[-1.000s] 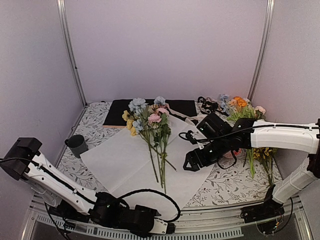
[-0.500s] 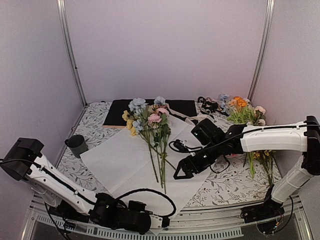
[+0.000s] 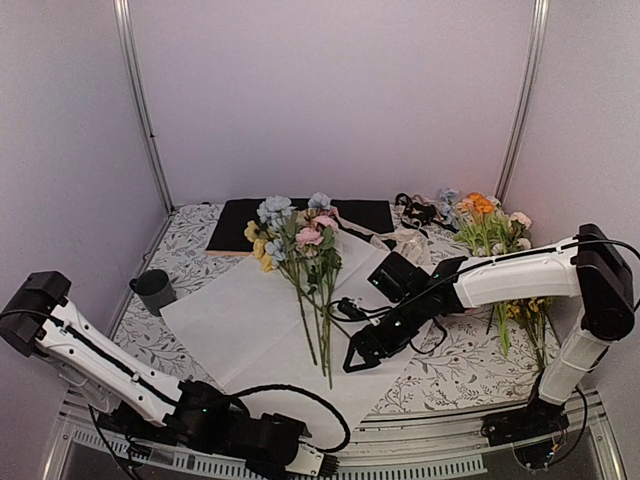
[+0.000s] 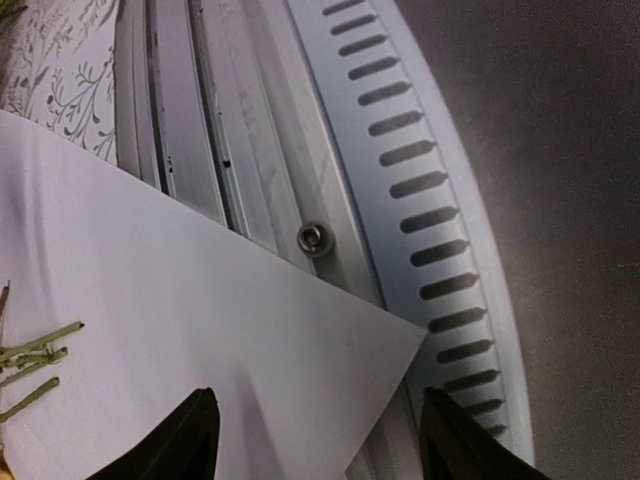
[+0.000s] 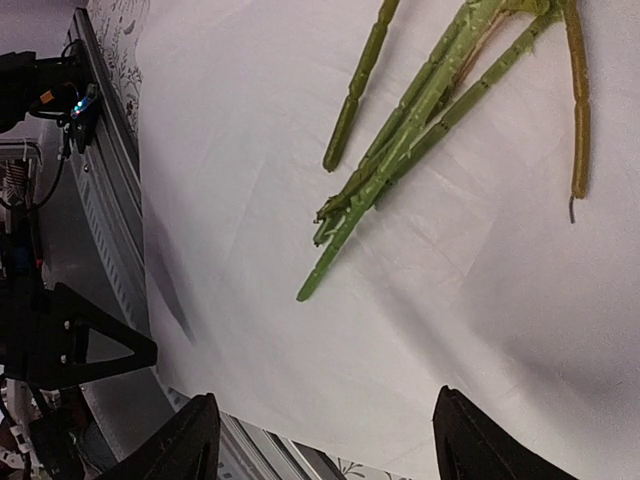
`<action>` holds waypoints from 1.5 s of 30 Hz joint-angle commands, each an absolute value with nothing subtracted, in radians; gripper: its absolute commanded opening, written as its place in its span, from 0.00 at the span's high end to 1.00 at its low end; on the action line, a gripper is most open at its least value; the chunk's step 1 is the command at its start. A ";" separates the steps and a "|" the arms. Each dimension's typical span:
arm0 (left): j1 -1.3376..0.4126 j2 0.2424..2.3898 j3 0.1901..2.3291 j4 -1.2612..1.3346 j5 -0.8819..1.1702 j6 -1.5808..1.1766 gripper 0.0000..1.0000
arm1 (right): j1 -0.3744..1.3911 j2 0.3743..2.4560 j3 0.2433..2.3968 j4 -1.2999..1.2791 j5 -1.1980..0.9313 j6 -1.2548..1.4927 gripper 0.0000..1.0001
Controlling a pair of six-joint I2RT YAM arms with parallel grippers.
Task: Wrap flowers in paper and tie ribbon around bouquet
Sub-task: Pick up the bottom corner of the flattened wrapping paper from the center of the board.
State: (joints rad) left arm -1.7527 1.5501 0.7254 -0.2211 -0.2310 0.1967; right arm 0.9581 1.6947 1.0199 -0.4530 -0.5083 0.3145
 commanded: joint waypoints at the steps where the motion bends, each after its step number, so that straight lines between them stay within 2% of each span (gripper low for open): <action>1: -1.769 1.609 0.724 -0.259 -0.333 0.261 0.32 | 0.969 1.686 0.994 -0.388 -0.524 0.327 0.25; 7: -1.764 1.633 0.714 -0.236 -0.428 0.277 0.42 | 0.975 1.695 0.967 -0.342 -0.547 0.341 0.26; 12: -1.750 1.608 0.689 -0.148 -0.592 0.271 0.52 | 0.975 1.733 0.966 -0.316 -0.563 0.341 0.26; 21: -1.652 1.582 0.658 -0.066 -0.600 0.250 0.55 | 0.975 1.844 0.983 -0.293 -0.596 0.294 0.27; 26: -1.627 1.582 0.675 -0.088 -0.613 0.222 0.71 | 0.972 1.831 0.966 -0.305 -0.589 0.283 0.27; 29: -1.606 1.542 0.680 -0.081 -0.552 0.213 0.87 | 0.952 1.780 0.956 -0.307 -0.615 0.278 0.27; 32: -1.567 1.484 0.675 -0.055 -0.452 0.206 0.98 | 0.918 1.739 0.952 -0.307 -0.676 0.262 0.27; 39: -1.407 1.367 0.662 -0.032 -0.252 0.196 1.00 | 0.860 1.698 0.967 -0.311 -0.826 0.165 0.26; 45: -1.286 1.363 0.665 -0.030 -0.083 0.199 1.00 | 0.828 1.638 0.960 -0.309 -0.906 0.080 0.22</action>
State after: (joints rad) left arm -1.3510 1.3651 0.6685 -0.0566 -0.2493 0.2054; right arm 0.8494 1.7050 0.9546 -0.3077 -0.8078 0.1646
